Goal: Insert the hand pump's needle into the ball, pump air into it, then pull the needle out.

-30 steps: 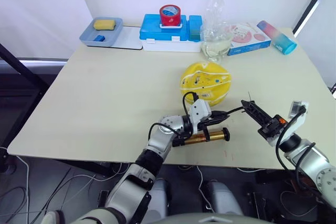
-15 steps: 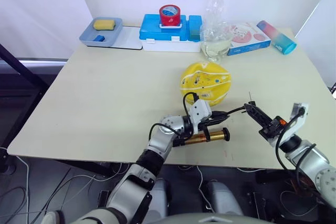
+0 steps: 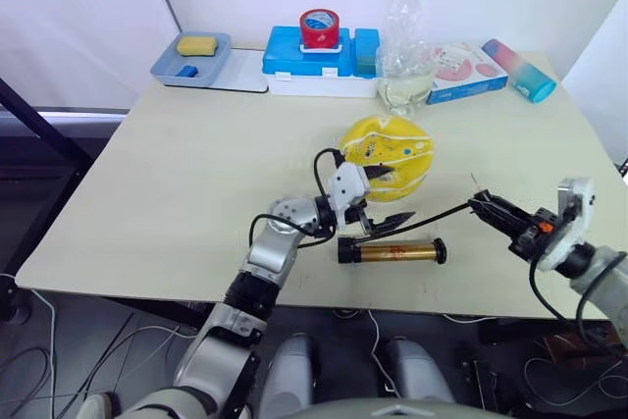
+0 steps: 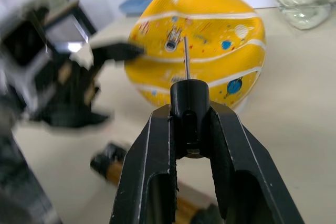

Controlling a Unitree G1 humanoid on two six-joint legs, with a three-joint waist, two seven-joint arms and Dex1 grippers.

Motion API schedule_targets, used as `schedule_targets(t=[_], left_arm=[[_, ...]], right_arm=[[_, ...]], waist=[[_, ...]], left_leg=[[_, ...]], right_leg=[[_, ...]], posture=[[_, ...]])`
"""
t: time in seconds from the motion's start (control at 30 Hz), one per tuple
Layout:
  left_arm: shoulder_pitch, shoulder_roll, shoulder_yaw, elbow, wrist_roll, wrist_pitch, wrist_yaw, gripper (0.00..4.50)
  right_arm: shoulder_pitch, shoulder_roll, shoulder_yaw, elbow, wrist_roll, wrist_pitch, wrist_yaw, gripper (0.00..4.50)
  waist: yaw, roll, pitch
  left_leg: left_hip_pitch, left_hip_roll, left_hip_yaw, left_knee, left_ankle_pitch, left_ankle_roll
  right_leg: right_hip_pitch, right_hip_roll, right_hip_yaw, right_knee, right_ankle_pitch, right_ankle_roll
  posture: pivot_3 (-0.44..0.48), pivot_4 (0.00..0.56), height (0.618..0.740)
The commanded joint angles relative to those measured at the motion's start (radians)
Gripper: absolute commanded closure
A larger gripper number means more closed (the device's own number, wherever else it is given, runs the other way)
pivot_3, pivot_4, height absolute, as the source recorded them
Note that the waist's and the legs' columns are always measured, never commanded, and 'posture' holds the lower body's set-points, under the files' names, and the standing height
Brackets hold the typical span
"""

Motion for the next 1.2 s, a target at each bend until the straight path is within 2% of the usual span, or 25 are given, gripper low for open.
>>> schedule_targets(t=[0.03,0.23,0.37,0.5,0.73,1.0,1.2], left_arm=[[-0.034,0.027,0.047,-0.131,-0.039,0.098,0.035,0.03],[-0.06,0.093,0.091,-0.242,-0.05,0.213,0.078,0.03],[-0.103,0.134,0.136,-0.252,-0.061,0.292,0.121,0.03],[-0.137,0.14,0.173,-0.184,-0.068,0.305,0.152,0.03],[-0.235,0.151,0.144,-0.057,-0.063,0.419,0.147,0.03],[-0.34,0.11,0.089,0.076,-0.034,0.503,0.144,0.03],[-0.404,0.071,0.077,0.161,0.003,0.54,0.215,0.03]], right_arm=[[-0.001,-0.025,-0.025,-0.003,-0.067,-0.112,0.106,4.19],[0.015,-0.013,-0.019,0.066,-0.226,-0.331,0.213,4.19],[0.032,-0.006,-0.03,0.092,-0.246,-0.372,0.237,4.19],[0.05,0.002,-0.03,0.089,-0.252,-0.396,0.245,4.19],[0.074,0.021,-0.018,0.064,-0.278,-0.433,0.24,4.19],[0.095,0.052,0.001,0.026,-0.28,-0.427,0.216,4.19],[0.078,0.075,0.023,0.017,-0.294,-0.418,0.188,4.19]], waist=[[-0.001,0.0,0.0],[0.0,0.0,0.0],[0.0,0.0,0.0],[0.0,0.0,0.0],[0.001,0.0,0.0],[0.001,0.0,0.0],[0.0,0.0,0.0]], left_leg=[[0.0,0.0,0.0,0.0,0.0,0.0],[0.0,0.0,0.002,0.0,0.0,0.0],[0.0,0.0,0.002,0.0,0.0,0.0],[0.0,0.0,0.002,0.0,0.0,0.0],[0.0,0.0,0.003,0.0,0.0,0.0],[0.0,0.0,0.003,0.0,0.0,0.0],[0.0,0.0,0.002,0.0,0.0,0.0]], right_leg=[[0.0,0.0,0.0,0.0,0.0,0.0],[0.0,0.0,0.0,0.0,0.0,0.001],[0.0,0.0,0.0,0.0,0.0,0.001],[0.0,0.0,0.0,0.0,0.0,0.001],[0.0,0.0,0.0,0.0,0.0,0.001],[0.0,0.0,0.0,0.0,0.0,0.001],[0.0,0.001,0.0,0.001,0.0,0.001]], posture=[[0.0,0.15,0.739],[0.0,0.15,0.739],[0.0,0.15,0.739],[0.0,0.15,0.739],[0.0,0.15,0.739],[0.0,0.15,0.739],[0.0,0.15,0.739]])
